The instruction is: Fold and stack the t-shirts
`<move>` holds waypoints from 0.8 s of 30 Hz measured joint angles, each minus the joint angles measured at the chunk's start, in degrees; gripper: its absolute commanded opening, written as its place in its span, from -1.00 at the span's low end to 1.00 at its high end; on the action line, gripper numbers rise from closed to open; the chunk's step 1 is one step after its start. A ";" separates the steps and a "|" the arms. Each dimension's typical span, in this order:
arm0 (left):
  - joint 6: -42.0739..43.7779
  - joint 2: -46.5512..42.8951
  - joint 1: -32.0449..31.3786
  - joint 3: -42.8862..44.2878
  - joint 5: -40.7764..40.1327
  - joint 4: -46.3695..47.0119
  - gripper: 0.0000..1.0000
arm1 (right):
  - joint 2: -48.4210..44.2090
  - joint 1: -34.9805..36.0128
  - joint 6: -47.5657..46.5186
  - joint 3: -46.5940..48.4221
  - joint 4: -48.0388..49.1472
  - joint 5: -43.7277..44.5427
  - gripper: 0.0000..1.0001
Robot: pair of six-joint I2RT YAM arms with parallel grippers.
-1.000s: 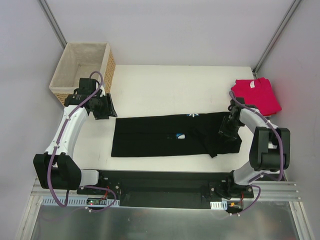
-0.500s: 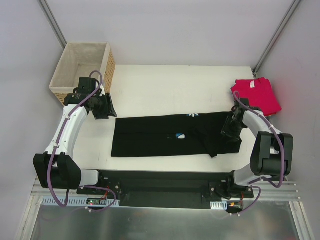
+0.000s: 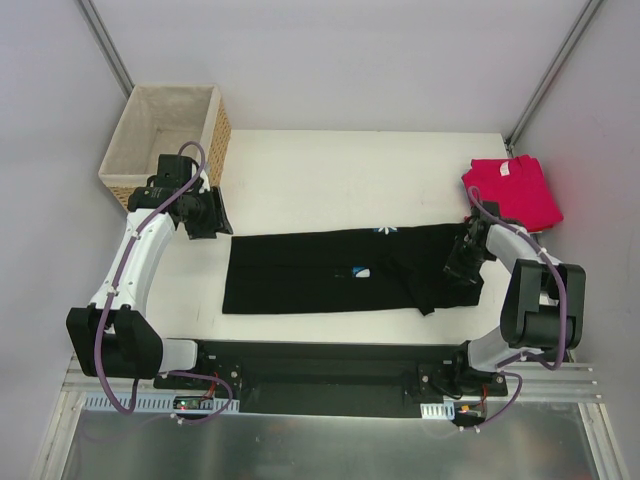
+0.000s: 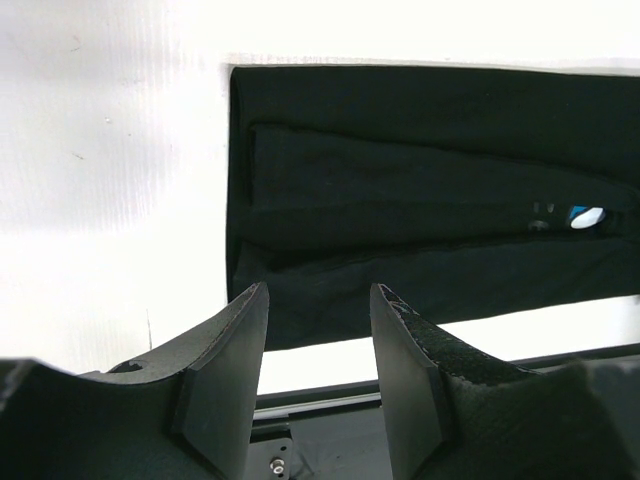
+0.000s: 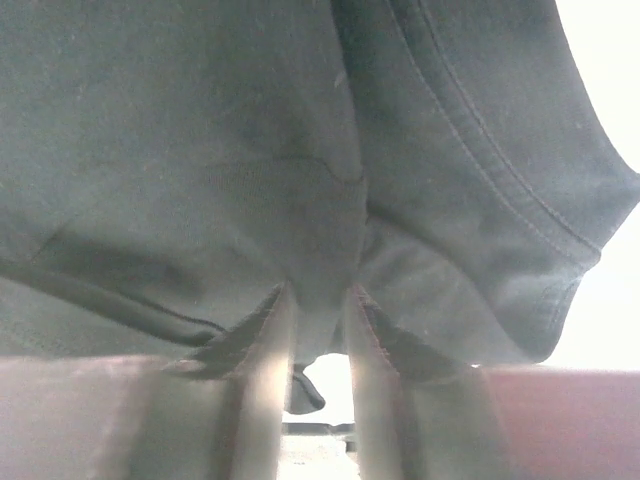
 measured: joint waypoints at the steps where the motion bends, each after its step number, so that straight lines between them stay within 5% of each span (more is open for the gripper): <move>1: -0.02 -0.02 0.00 0.00 -0.35 0.00 -0.10 | 0.26 -0.09 0.00 0.00 0.24 -0.07 -0.62; 7: 0.00 0.00 0.00 0.00 -0.81 -0.17 -0.10 | 0.57 -0.55 -0.26 0.02 0.63 -0.57 -0.99; 18: 0.00 -0.02 0.00 0.55 -0.79 -0.52 -0.11 | -0.66 -1.27 -3.58 4.11 -4.66 5.35 -0.99; 24: 0.00 -0.02 0.00 0.55 -0.81 -0.55 -0.10 | -0.15 -1.33 -4.24 4.26 -4.66 6.29 -0.34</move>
